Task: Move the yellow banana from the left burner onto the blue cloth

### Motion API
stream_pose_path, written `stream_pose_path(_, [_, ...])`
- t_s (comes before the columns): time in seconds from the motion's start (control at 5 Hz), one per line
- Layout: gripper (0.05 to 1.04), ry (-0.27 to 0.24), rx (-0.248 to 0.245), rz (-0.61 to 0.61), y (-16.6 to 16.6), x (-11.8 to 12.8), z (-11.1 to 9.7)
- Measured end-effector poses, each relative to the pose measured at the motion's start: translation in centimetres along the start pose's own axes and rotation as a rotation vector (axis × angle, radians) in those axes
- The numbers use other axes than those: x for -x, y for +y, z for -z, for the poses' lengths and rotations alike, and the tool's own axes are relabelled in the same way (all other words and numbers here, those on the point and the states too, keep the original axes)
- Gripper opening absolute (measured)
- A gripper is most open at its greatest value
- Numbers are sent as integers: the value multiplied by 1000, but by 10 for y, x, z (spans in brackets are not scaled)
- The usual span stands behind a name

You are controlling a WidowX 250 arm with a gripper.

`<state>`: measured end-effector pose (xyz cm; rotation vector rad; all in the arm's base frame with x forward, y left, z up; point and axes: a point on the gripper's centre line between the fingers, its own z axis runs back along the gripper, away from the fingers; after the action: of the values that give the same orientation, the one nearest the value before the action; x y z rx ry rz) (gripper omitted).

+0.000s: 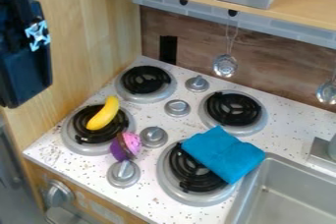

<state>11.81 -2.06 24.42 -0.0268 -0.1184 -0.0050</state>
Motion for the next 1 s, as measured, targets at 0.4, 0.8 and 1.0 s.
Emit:
stream_pose_path(0.4, [1000,-30,12,45,33,-9,34])
stream_pose_path(0.8, [1000,-204,-39,-34,90,-78,95])
stream_pose_path(1.0, [1000,-174,-97,-81,109,-116,131])
